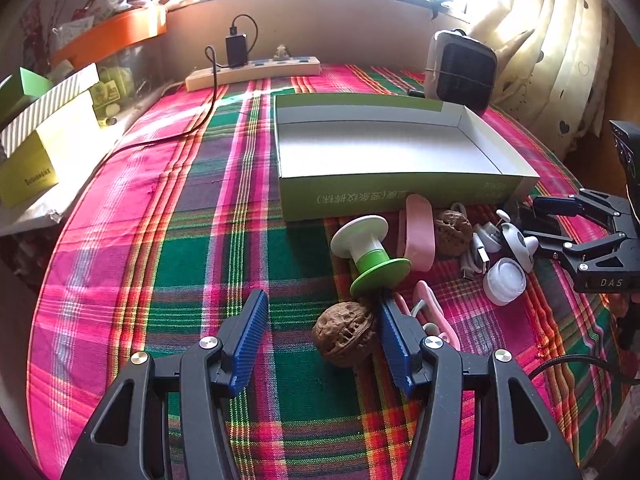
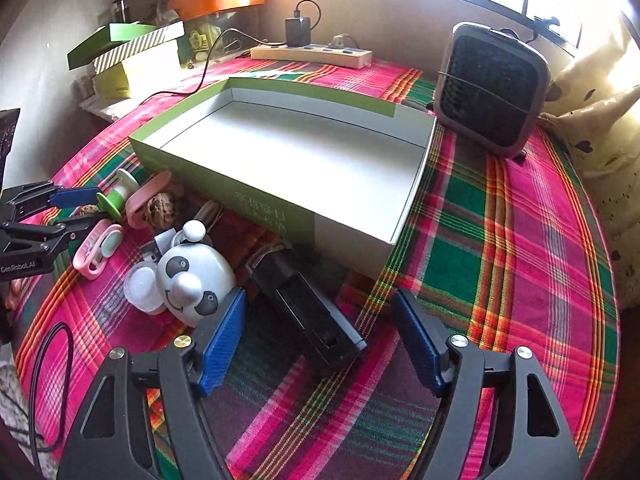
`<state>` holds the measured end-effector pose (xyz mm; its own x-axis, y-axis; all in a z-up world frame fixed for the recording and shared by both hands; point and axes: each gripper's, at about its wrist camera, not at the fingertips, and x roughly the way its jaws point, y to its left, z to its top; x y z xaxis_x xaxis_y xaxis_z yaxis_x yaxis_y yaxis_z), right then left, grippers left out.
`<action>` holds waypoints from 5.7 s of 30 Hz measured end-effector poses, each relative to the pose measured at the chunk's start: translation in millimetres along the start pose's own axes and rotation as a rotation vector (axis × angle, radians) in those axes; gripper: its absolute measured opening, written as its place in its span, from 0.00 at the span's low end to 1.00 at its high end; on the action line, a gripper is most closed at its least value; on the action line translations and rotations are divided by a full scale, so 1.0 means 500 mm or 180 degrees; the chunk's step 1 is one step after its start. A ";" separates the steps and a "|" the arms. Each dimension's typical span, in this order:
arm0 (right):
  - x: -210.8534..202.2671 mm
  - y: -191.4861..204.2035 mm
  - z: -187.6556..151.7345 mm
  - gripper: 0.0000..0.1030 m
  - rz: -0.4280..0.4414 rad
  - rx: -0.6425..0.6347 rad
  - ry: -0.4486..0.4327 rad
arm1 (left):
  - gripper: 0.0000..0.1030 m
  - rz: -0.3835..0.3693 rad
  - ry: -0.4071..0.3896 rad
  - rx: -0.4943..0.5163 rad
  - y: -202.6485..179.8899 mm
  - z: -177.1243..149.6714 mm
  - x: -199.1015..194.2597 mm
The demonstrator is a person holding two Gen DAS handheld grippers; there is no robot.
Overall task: Organize objects
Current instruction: 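Grasp the walnut with the left tool while the right tool grasps the black charger, then carry the walnut with the left tool while the right tool carries the charger over the box, then open the left tool to drop the walnut while the right tool releases the charger in the box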
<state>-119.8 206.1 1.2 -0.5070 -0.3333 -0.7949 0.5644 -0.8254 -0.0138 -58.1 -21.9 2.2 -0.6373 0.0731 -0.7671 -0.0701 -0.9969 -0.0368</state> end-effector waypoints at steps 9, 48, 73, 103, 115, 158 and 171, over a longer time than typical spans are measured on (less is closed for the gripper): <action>-0.002 0.014 0.004 0.51 0.0049 -0.0070 -0.0037 | 0.49 -0.0029 0.0006 -0.0054 0.003 -0.002 0.000; -0.028 0.028 -0.003 0.28 0.0012 0.0289 -0.0100 | 0.26 -0.0111 -0.0030 -0.0099 0.011 0.020 -0.028; -0.058 -0.010 0.097 0.28 -0.0170 0.0595 -0.0182 | 0.26 -0.0321 -0.0182 0.0121 -0.007 0.163 0.002; 0.094 -0.068 0.223 0.28 -0.0560 0.0906 0.0070 | 0.26 -0.0249 0.0047 0.0084 -0.003 0.307 0.194; 0.117 -0.078 0.218 0.28 -0.0586 0.0952 0.0110 | 0.26 -0.0155 0.0132 0.0131 -0.007 0.308 0.219; 0.110 -0.070 0.216 0.43 -0.0549 0.0996 -0.0019 | 0.39 -0.0157 0.0224 0.0218 -0.018 0.294 0.202; 0.053 -0.035 0.197 0.47 -0.0537 0.0947 -0.0175 | 0.40 -0.0169 0.0041 0.0158 -0.002 0.272 0.124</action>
<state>-207.2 166.6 40.4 -0.6158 -0.1982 -0.7625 0.2590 -0.9650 0.0416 -201.7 -12.1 41.7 -0.6218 0.1253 -0.7731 -0.1418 -0.9888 -0.0461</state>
